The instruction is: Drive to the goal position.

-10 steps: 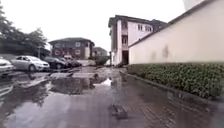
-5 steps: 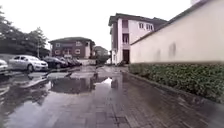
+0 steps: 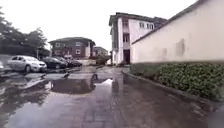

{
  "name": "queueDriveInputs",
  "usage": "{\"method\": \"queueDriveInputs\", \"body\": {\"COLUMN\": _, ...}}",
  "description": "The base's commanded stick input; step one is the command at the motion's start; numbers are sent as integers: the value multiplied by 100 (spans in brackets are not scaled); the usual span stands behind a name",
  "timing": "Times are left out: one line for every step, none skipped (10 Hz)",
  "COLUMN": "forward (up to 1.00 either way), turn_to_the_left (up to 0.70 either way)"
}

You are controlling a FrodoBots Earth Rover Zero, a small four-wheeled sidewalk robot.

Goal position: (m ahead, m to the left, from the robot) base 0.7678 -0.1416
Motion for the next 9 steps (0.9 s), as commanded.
{"method": "queueDriveInputs", "body": {"forward": 70, "turn_to_the_left": 0}}
{"method": "queueDriveInputs", "body": {"forward": 70, "turn_to_the_left": 0}}
{"method": "queueDriveInputs", "body": {"forward": 70, "turn_to_the_left": 0}}
{"method": "queueDriveInputs", "body": {"forward": 70, "turn_to_the_left": 0}}
{"method": "queueDriveInputs", "body": {"forward": 70, "turn_to_the_left": 0}}
{"method": "queueDriveInputs", "body": {"forward": 70, "turn_to_the_left": 0}}
{"method": "queueDriveInputs", "body": {"forward": 70, "turn_to_the_left": 0}}
{"method": "queueDriveInputs", "body": {"forward": 70, "turn_to_the_left": 0}}
{"method": "queueDriveInputs", "body": {"forward": 70, "turn_to_the_left": 0}}
